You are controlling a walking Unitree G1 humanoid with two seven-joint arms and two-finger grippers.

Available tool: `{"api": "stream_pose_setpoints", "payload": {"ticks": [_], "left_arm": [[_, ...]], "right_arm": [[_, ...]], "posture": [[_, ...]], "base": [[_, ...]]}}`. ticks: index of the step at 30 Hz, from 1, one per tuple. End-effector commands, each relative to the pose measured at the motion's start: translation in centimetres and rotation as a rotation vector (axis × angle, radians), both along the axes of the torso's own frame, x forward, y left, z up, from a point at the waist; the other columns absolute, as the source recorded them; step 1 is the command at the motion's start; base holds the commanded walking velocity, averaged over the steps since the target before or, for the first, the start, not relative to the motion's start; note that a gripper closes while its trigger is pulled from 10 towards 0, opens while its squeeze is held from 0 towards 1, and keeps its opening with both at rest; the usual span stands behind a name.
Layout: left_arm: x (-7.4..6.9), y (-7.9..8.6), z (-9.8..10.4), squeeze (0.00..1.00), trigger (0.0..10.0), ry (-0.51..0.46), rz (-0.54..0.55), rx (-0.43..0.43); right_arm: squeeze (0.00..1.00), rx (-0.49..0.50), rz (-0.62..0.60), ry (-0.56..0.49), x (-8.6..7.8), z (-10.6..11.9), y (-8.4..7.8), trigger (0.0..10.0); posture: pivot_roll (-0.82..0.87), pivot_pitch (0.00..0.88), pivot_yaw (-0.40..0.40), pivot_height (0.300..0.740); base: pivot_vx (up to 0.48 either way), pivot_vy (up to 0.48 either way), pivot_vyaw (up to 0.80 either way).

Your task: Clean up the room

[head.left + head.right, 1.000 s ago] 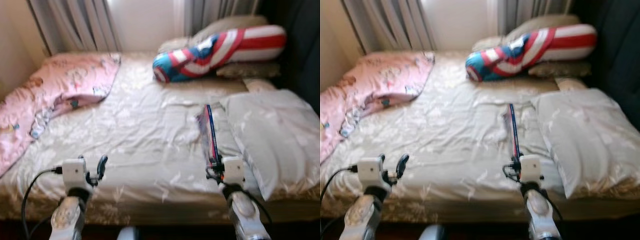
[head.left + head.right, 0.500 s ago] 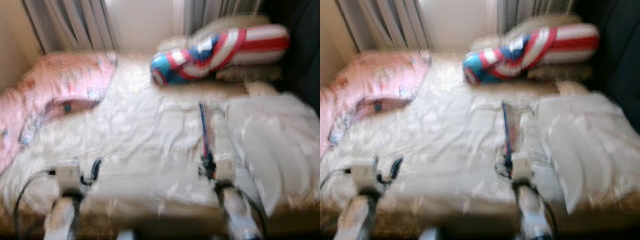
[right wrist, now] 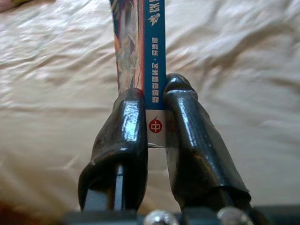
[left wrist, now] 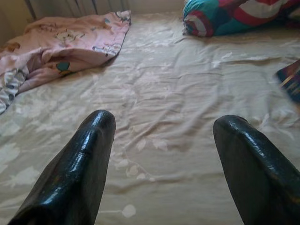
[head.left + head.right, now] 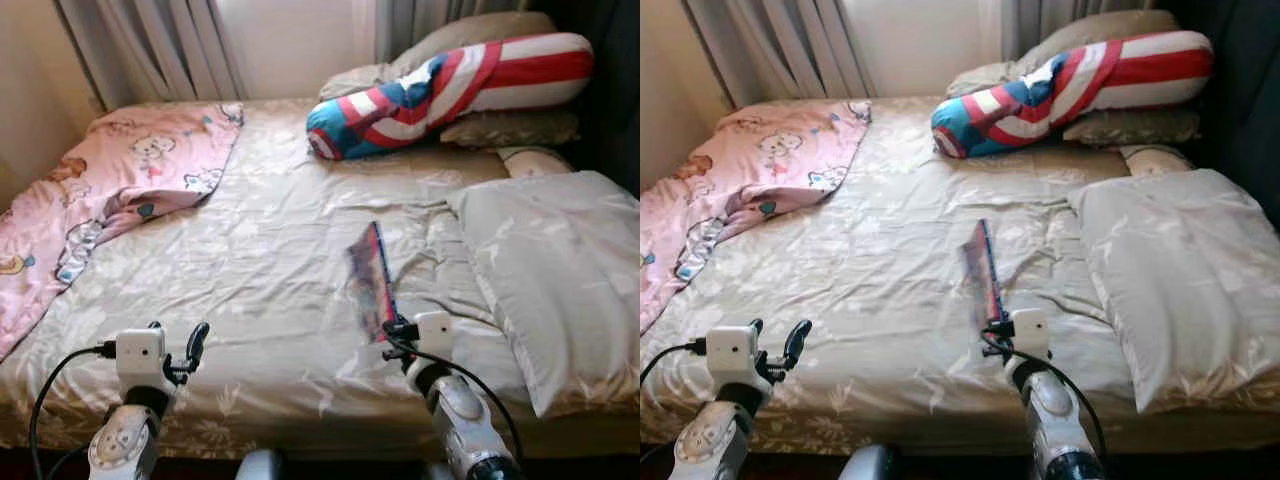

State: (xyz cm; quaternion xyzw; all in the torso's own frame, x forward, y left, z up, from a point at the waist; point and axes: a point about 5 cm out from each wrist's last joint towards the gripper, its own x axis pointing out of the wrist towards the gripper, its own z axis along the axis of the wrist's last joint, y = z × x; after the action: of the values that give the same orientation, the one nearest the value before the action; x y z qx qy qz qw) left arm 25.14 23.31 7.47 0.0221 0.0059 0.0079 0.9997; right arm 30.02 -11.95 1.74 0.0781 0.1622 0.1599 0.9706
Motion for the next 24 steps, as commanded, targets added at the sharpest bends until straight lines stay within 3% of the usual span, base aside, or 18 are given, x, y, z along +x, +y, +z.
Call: {"api": "stream_pose_setpoints", "payload": {"ticks": [1,6,11,20,24], "left_arm": [[-0.2,0.6,0.5,0.00,10.0,0.004,0.009,0.014],[-0.4,0.6,0.7,0.00,10.0,0.003,0.004,0.021],[-0.9,0.8,0.9,0.00,10.0,0.014,-0.013,0.042],[-2.2,1.1,0.9,0.00,10.0,0.054,-0.026,0.065],[-2.6,1.3,0.9,0.00,10.0,0.069,-0.026,0.072]], "right_arm": [[0.00,0.093,-0.010,0.001,1.2,1.1,0.3,10.0],[0.00,0.138,-0.003,0.072,1.6,1.0,0.2,10.0],[0.00,0.232,-0.132,0.163,1.9,0.6,-1.7,10.0],[0.00,0.209,-0.331,0.380,-0.8,-2.8,-5.2,10.0],[0.00,0.209,-0.354,0.415,-1.3,-3.2,-5.7,10.0]], "posture": [[0.12,0.077,0.076,0.617],[0.12,0.092,0.086,0.617],[0.14,0.115,0.093,0.617],[0.16,0.176,0.119,0.617],[0.17,0.213,0.127,0.617]], "base": [[0.000,0.000,0.00],[0.000,0.000,0.00],[0.000,0.000,0.00],[0.000,0.000,0.00],[0.000,0.000,0.00]]}}
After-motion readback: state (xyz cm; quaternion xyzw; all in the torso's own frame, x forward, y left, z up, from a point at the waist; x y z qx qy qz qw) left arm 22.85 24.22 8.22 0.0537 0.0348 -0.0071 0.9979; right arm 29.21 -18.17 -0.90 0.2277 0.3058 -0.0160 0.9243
